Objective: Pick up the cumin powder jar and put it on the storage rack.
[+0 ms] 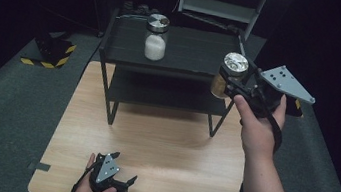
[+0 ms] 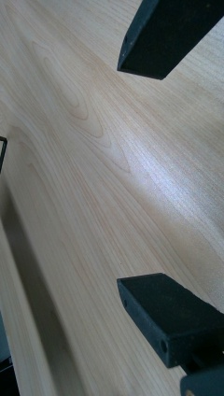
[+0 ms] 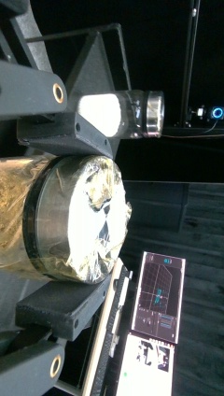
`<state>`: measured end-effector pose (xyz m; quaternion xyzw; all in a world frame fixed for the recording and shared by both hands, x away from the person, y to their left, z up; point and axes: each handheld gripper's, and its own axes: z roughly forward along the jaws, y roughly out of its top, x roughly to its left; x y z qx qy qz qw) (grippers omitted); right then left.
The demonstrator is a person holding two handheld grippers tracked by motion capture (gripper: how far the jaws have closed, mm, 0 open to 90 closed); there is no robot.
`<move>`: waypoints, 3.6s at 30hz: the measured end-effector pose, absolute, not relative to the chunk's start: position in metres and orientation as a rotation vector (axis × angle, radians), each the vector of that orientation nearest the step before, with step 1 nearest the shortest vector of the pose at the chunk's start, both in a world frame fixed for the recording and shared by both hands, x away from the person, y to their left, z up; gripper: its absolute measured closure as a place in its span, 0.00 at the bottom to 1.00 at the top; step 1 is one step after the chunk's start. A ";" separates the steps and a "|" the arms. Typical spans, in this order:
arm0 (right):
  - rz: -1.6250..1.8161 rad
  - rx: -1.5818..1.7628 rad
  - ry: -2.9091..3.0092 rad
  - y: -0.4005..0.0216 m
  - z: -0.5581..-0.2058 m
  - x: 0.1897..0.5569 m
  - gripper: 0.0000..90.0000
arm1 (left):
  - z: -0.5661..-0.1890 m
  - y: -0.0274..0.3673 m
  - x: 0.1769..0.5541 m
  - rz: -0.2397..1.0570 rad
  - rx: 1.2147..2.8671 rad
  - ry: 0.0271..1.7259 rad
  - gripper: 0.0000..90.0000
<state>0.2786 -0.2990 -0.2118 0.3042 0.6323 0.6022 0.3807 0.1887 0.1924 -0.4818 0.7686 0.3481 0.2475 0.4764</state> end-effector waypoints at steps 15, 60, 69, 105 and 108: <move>1.517 0.795 1.602 -0.279 -0.191 0.310 0.39 | -0.482 0.195 0.189 0.595 1.872 0.846 0.01; 1.494 0.887 1.613 -0.257 -0.201 0.372 0.38 | -0.483 0.197 0.190 0.582 1.868 0.838 0.01; 1.487 0.895 1.622 -0.256 -0.198 0.372 0.38 | -0.483 0.196 0.189 0.582 1.873 0.837 0.01; 1.531 0.872 1.619 -0.261 -0.200 0.337 0.00 | -0.483 0.196 0.188 0.587 1.871 0.834 0.01; 1.535 0.864 1.612 -0.265 -0.202 0.331 0.00 | -0.483 0.195 0.187 0.588 1.871 0.835 0.01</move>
